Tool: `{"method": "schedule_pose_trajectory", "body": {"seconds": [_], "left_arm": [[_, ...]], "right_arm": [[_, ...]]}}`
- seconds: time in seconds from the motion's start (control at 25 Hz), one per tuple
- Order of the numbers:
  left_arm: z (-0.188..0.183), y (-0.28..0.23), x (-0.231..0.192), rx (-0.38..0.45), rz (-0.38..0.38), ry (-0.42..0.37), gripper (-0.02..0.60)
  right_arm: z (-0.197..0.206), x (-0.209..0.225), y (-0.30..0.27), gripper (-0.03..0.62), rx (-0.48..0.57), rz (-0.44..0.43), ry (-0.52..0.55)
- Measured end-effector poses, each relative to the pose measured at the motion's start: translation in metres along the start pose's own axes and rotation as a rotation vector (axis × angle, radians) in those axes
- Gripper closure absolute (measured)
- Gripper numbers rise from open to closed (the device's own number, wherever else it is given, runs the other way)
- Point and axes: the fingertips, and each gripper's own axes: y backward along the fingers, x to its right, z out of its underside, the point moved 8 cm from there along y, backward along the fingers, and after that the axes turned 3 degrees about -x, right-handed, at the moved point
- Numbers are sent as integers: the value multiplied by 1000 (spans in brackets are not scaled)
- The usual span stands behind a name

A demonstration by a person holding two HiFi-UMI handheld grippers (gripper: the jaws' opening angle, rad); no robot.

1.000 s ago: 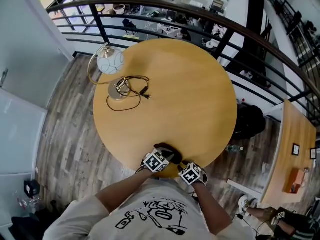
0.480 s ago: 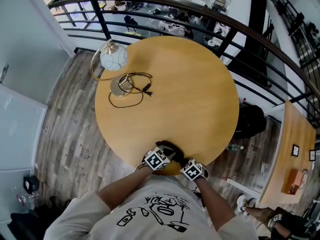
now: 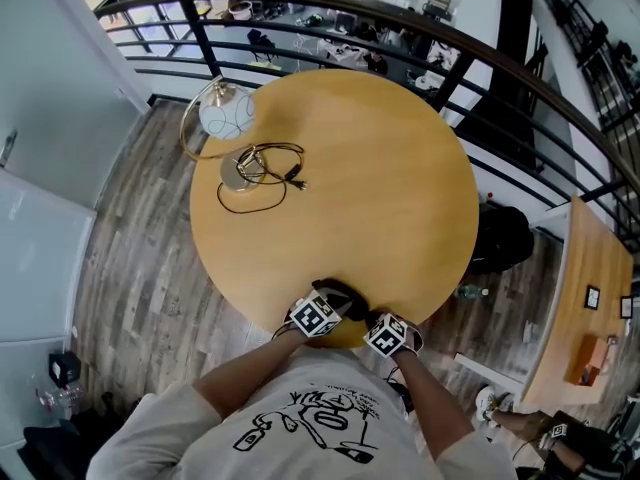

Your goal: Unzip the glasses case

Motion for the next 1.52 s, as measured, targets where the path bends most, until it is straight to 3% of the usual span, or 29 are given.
{"method": "schedule_pose_trajectory", "body": {"seconds": [0.2,0.4,0.52,0.64,0.84,0.96,1.28,1.52], "left_arm": [[0,1,0,-1,3,8,575],[2,3,1,3,5,17,575],[2,3,0,7,11,44,575],[2,5,-1,-6,4,53,575],[-5,19,-5,-28,-10,21,575],[-1,23,-3,-74,-12,0,575],[9,26,-2,-84,-29,7,575],[13,24,-3,-101,-30,4,575]], "right_arm": [[-7,13,1,571,-27,33,66],[-23,20,-1,571,-110,148,390],[-28,23,-3,571,-133,165,468],[-24,24,-2,571,-108,135,344],[-10,22,1,571,6,4,-113],[-10,10,2,571,42,-71,-248],[-31,-30,-5,571,77,-196,-213],[-33,-28,-9,571,50,-140,-102]]}}
